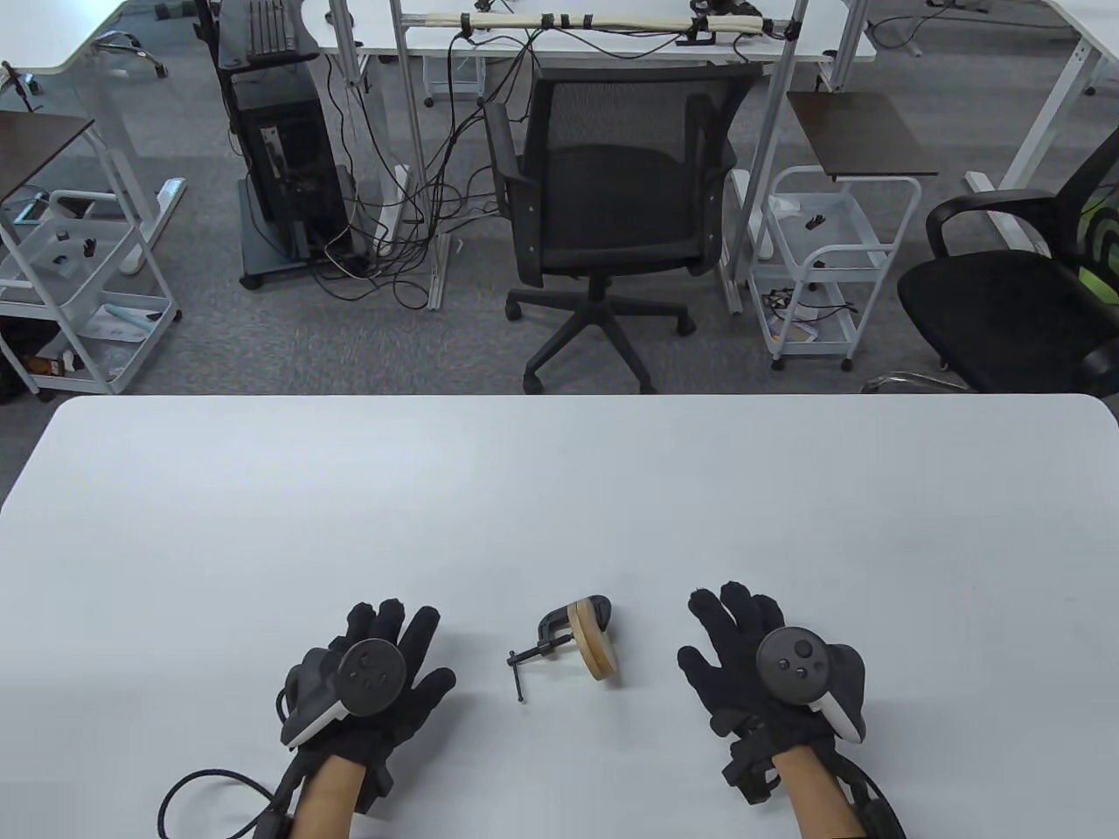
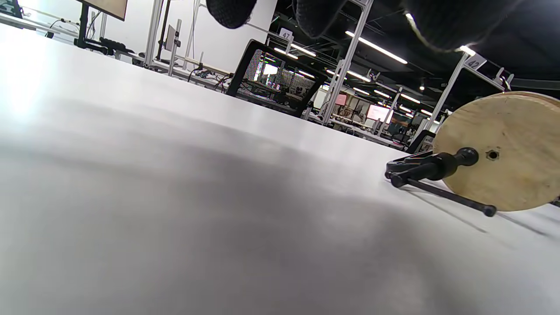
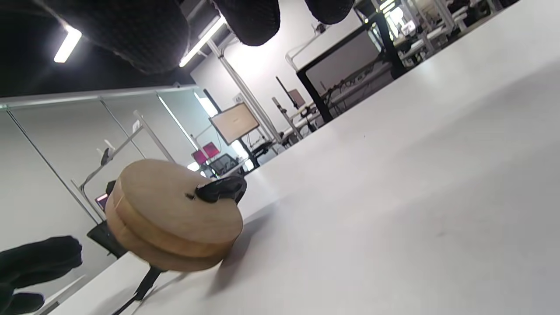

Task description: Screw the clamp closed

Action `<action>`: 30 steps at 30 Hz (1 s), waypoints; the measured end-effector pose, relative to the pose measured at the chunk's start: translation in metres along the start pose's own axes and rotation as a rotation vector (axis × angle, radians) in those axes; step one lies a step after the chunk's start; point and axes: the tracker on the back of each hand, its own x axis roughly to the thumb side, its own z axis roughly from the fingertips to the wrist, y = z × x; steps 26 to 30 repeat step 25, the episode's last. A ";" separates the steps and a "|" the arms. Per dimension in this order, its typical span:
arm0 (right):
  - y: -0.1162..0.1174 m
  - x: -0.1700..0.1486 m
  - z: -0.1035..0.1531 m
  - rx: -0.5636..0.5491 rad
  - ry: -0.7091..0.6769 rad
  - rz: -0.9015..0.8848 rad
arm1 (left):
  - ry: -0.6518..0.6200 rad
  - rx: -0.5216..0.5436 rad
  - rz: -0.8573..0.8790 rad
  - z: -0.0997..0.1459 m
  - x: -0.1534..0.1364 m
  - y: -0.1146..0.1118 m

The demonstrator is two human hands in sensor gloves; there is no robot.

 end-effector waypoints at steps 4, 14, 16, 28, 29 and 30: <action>0.002 -0.003 0.000 0.076 0.019 0.112 | 0.003 -0.014 -0.051 -0.001 0.003 -0.001; 0.011 0.008 0.000 0.193 0.090 0.370 | -0.013 0.000 -0.109 -0.005 0.004 -0.001; 0.011 0.008 0.000 0.189 0.089 0.353 | -0.010 -0.008 -0.122 -0.005 0.003 -0.001; 0.014 0.010 0.003 0.209 0.074 0.340 | 0.001 -0.009 -0.107 -0.004 0.003 -0.002; 0.014 0.010 0.003 0.209 0.074 0.340 | 0.001 -0.009 -0.107 -0.004 0.003 -0.002; 0.014 0.010 0.003 0.209 0.074 0.340 | 0.001 -0.009 -0.107 -0.004 0.003 -0.002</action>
